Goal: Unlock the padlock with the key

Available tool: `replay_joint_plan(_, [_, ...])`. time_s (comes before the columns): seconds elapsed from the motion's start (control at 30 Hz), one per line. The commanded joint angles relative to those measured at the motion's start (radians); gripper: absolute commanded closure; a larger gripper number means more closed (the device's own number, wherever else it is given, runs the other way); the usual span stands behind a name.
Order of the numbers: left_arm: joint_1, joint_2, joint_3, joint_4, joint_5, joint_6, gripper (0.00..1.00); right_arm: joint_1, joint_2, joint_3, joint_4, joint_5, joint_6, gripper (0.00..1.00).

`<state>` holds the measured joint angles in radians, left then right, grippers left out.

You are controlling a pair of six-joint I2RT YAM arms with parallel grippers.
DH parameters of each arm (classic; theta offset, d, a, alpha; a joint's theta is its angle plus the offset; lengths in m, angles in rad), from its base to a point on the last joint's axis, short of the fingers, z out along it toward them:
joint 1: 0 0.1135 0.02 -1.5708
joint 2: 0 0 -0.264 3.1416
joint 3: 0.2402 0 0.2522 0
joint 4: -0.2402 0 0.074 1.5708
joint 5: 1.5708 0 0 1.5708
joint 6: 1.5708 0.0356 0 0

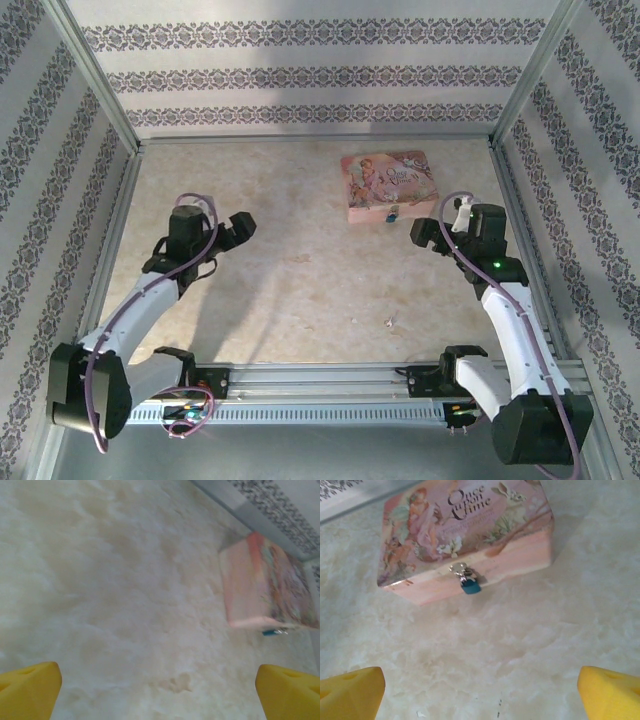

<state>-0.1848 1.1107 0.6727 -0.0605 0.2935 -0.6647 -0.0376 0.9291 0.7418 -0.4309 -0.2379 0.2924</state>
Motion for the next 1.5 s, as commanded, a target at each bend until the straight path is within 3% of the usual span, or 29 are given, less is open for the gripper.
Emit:
replay_joint_plan(0.0, [-0.079, 0.050, 0.083, -0.022, 0.017, -0.031, 0.01, -0.011, 0.020, 0.023, -0.034, -0.018, -0.002, 0.01])
replay_joint_plan(0.2, [-0.179, 0.202, 0.230, -0.019, 0.017, -0.019, 0.01, -0.059, 0.077, 0.037, 0.017, -0.019, 0.005, 0.01])
replay_joint_plan(0.67, [-0.305, 0.605, 0.582, -0.015, 0.053, 0.003, 0.01, -0.233, 0.381, 0.163, 0.230, -0.225, 0.074, 0.02])
replay_joint_plan(0.97, [-0.323, 0.842, 0.821, -0.074, 0.073, 0.001, 0.01, -0.234, 0.640, 0.334, 0.230, -0.293, 0.097, 0.02])
replay_joint_plan(1.47, [-0.345, 1.063, 1.048, -0.067, 0.111, -0.055, 0.00, -0.195, 0.917, 0.571, 0.230, -0.325, 0.073, 0.02])
